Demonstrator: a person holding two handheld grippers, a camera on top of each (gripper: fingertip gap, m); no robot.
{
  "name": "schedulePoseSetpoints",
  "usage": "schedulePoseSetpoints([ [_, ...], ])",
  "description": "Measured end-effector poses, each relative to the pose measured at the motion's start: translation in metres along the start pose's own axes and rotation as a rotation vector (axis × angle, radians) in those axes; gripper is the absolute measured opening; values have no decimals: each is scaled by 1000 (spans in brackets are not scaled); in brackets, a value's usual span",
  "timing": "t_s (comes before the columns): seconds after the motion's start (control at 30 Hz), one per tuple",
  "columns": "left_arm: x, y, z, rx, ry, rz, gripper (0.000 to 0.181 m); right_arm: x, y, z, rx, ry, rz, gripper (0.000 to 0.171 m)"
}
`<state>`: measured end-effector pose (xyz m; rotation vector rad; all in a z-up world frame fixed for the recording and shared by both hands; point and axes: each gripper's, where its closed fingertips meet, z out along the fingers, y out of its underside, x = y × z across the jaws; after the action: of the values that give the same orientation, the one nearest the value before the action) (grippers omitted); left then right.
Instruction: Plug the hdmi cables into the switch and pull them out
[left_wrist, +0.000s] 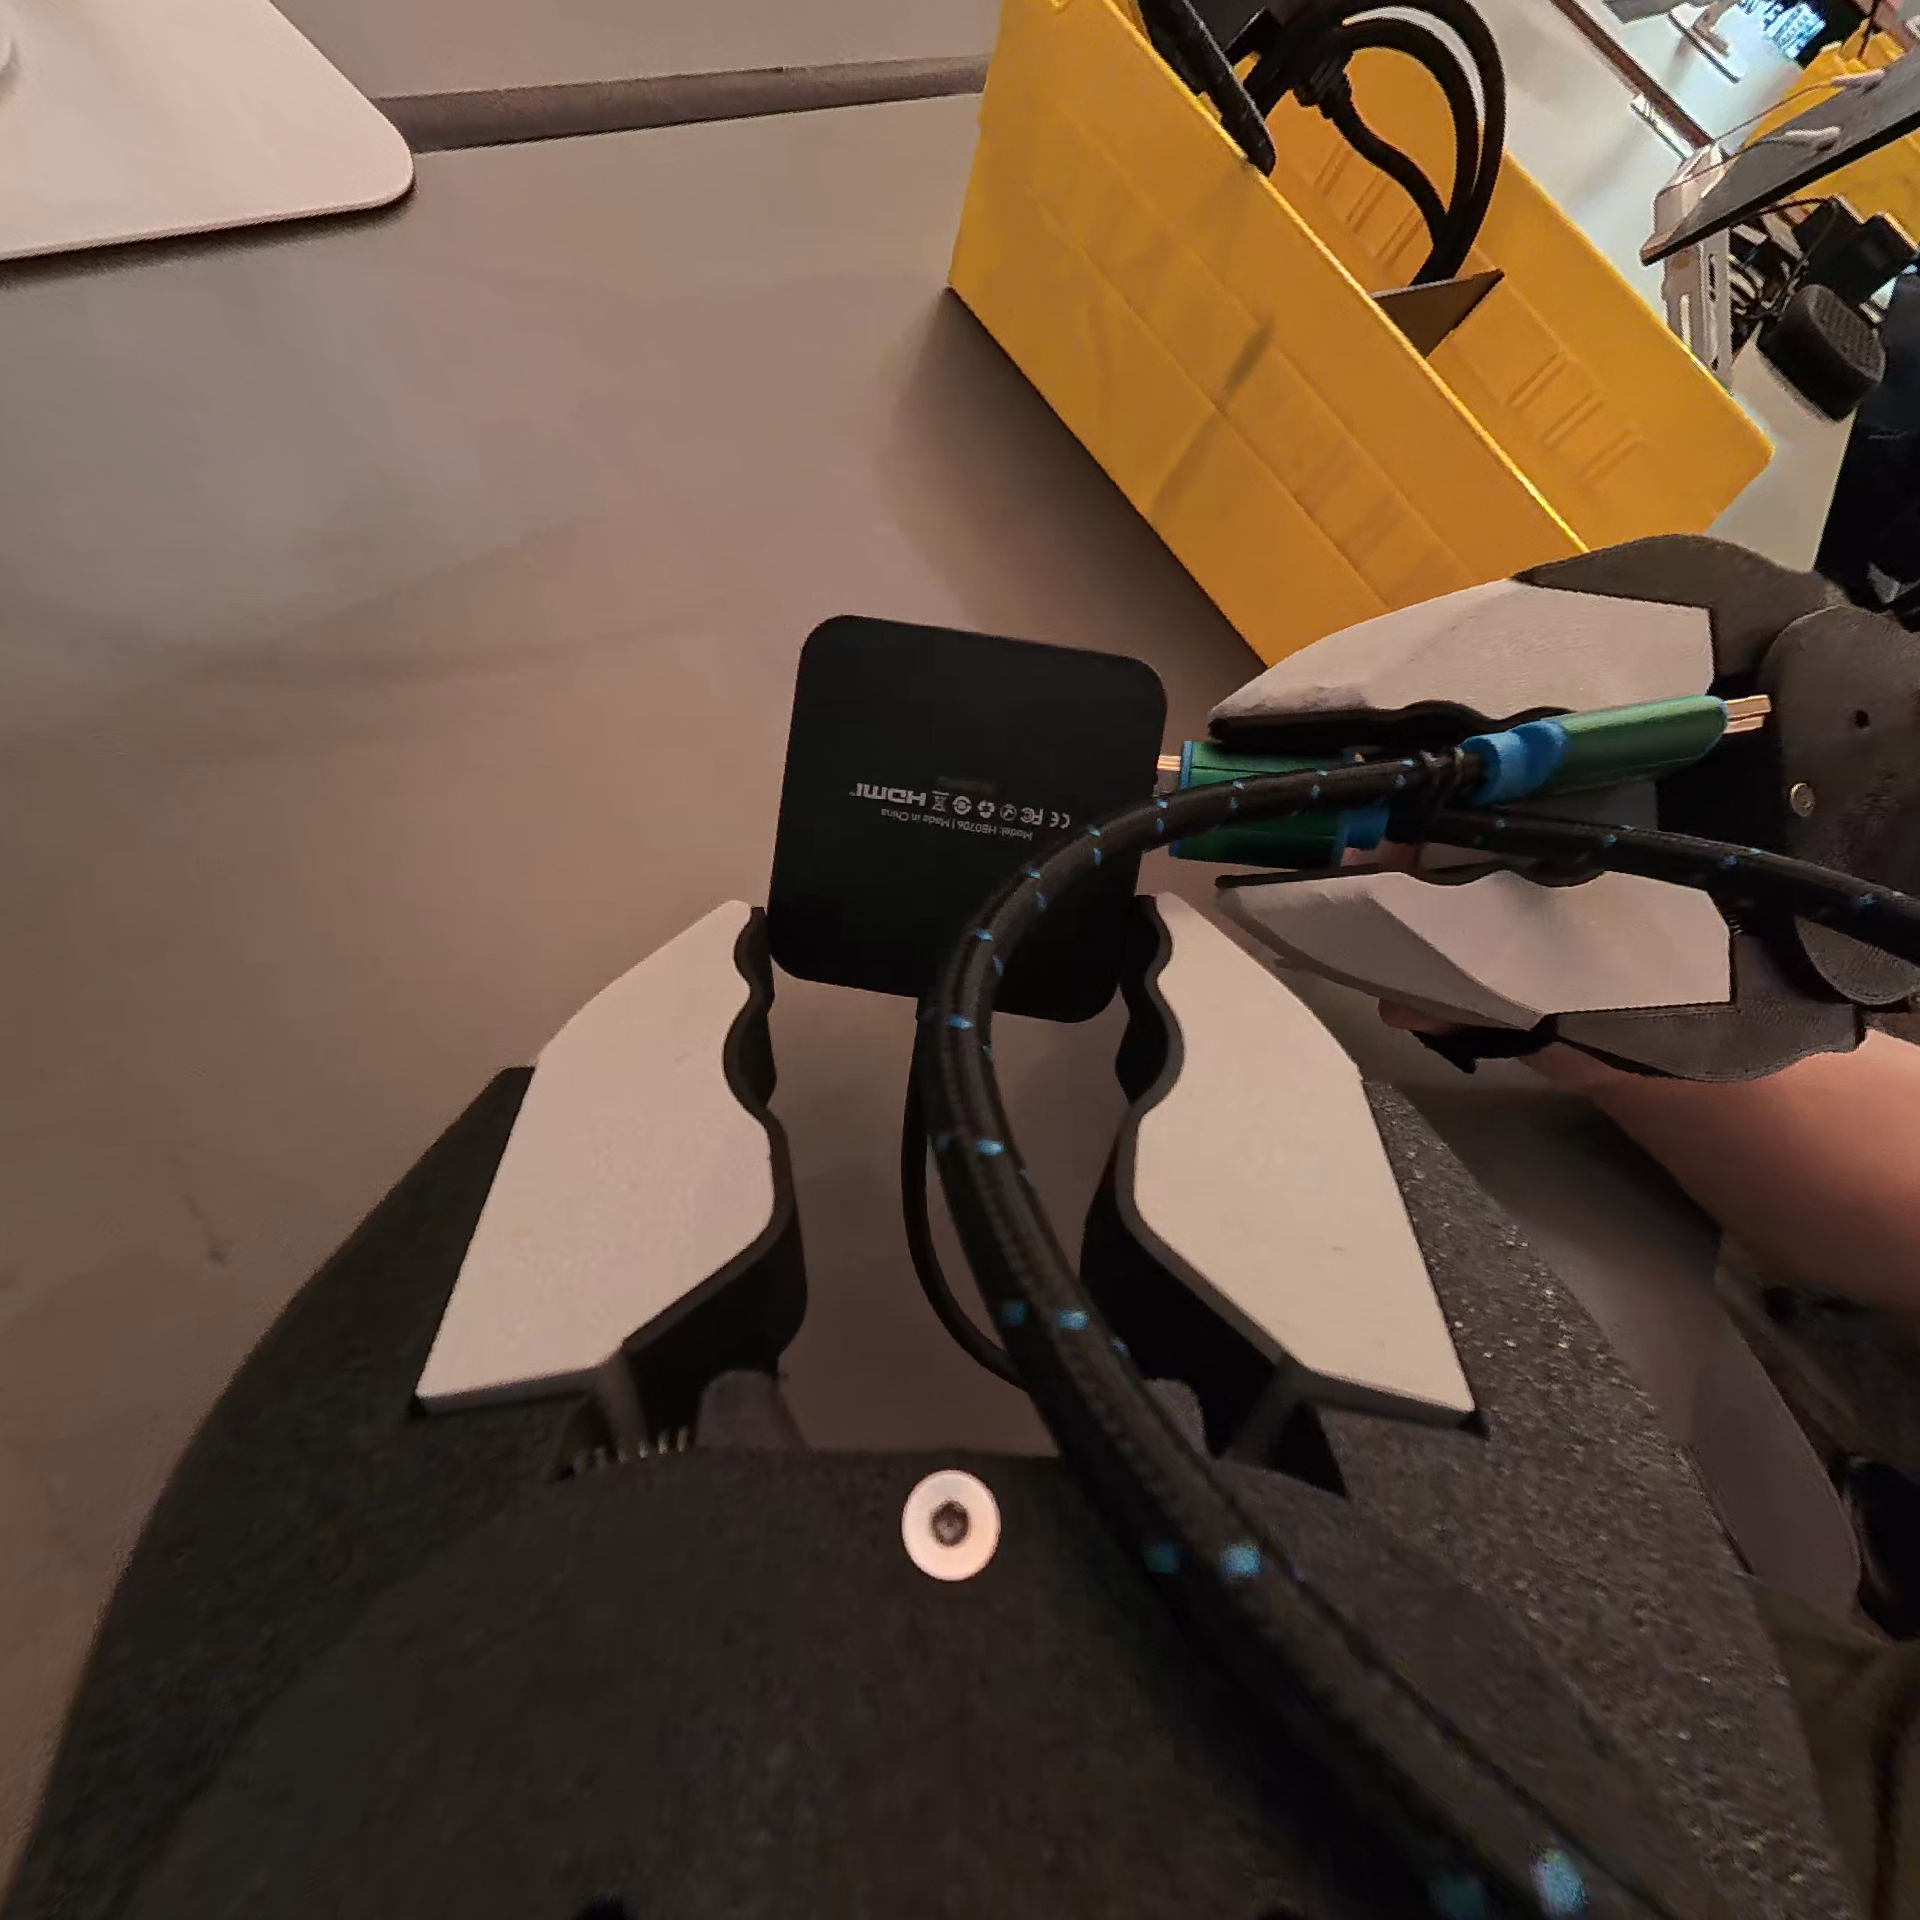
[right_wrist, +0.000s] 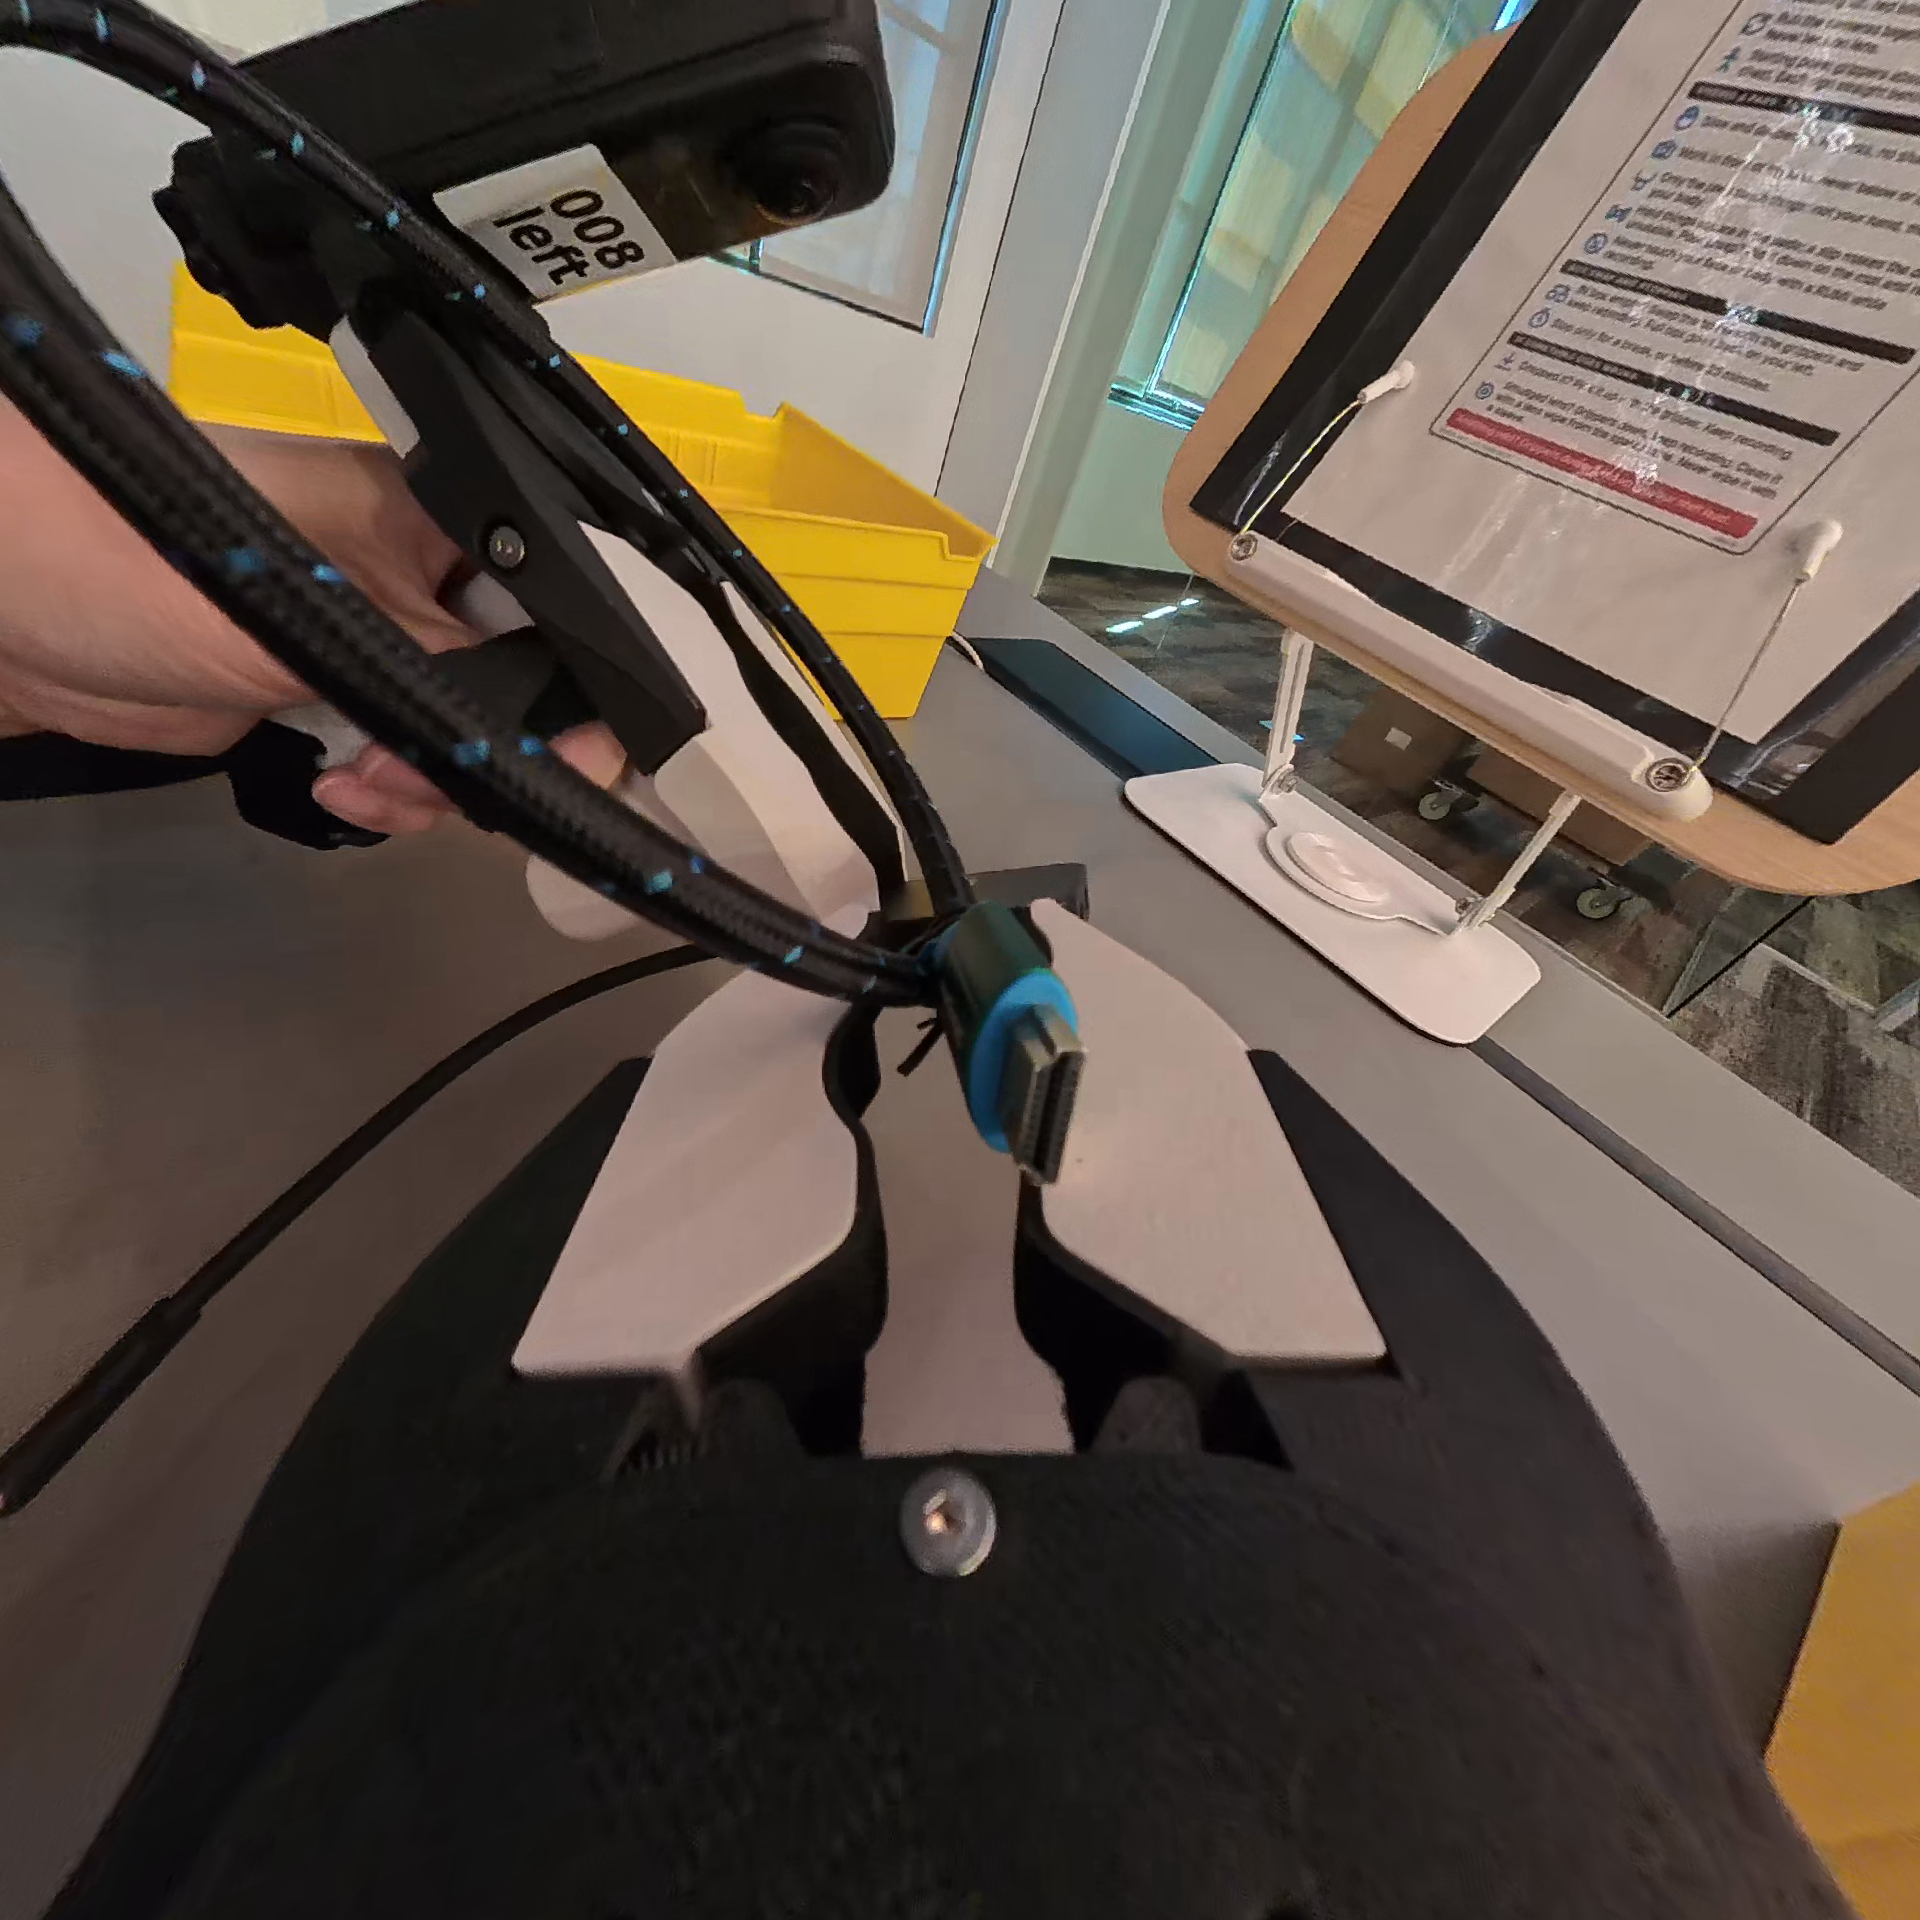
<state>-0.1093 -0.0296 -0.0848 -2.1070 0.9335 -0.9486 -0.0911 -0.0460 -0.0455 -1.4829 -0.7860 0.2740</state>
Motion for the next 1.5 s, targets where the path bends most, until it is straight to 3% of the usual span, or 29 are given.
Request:
schedulePoseSetpoints([
  [0.37, 0, 0, 0, 0, 1, 5, 65, 0, 5, -1, -43, 23, -120, 24],
  [1.3, 6, 0, 2, 11, 51, -16, 65, -1, -3, -4, -7, 83, -149, 23],
  [1.5, 16, -9, -2, 71, 102, -27, 65, 2, -15, -12, 85, 123, -113, 23],
])
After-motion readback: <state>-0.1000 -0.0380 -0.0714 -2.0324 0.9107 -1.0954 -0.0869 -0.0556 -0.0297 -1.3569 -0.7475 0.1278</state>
